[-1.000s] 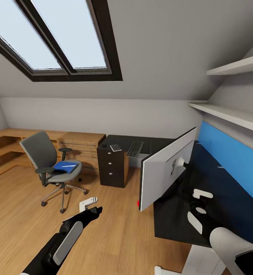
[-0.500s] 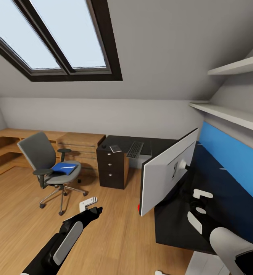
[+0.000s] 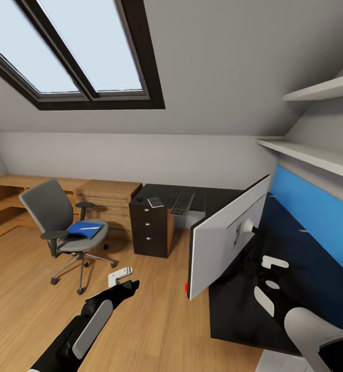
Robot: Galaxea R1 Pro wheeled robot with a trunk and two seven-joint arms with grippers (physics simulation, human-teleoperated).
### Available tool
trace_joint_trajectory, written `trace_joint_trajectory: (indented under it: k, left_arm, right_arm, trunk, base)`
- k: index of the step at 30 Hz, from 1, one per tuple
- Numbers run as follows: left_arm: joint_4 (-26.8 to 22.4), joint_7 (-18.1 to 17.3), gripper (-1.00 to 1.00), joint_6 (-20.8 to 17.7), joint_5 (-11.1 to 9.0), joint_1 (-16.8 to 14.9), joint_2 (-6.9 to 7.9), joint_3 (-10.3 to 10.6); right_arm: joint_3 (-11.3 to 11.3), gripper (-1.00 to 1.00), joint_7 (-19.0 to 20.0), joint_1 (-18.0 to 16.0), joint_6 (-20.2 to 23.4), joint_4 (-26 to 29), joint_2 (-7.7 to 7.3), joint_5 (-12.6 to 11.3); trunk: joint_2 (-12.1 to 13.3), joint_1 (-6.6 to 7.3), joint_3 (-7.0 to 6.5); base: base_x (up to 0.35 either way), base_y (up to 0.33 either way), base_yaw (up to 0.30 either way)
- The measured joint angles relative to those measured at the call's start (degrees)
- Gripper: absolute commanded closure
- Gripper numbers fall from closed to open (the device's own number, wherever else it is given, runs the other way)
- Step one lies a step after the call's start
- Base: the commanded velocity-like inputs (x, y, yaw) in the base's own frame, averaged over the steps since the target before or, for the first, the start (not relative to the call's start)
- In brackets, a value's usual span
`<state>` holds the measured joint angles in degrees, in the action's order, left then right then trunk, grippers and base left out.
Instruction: In the bedroom, organize the workspace by keeping the computer under the desk, ensuring the monitor is on the desk, placing the keyboard on the desk next to the monitor, placing the mouse on the desk next to the keyboard, moving the folder from the swivel chair onto the desk next to the mouse, stacking the notebook on top of the folder with the pen on top of the notebook, and positioning the swivel chair next to the desk.
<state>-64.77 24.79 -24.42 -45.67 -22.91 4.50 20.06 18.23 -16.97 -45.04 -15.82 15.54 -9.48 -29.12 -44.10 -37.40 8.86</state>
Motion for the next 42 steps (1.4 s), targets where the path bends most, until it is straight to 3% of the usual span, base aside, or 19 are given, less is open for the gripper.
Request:
trace_joint_trajectory:
  k: [26,42]
  left_arm:
    - [0.1,0.0,-1.0,0.0,0.0,0.0,-0.09,0.1]
    - [0.3,0.0,-1.0,0.0,0.0,0.0,-0.9,0.1]
  right_arm:
    - [0.0,-1.0,0.0,0.0,-0.2,0.0,0.03,0.1]
    - [0.0,-1.0,0.0,0.0,-0.2,0.0,0.03,0.1]
  trunk:
    - [0.0,0.01,0.0]
    - [0.0,0.01,0.0]
  base:
    - [0.059,-0.032,0.0]
    - [0.077,-0.017,0.0]
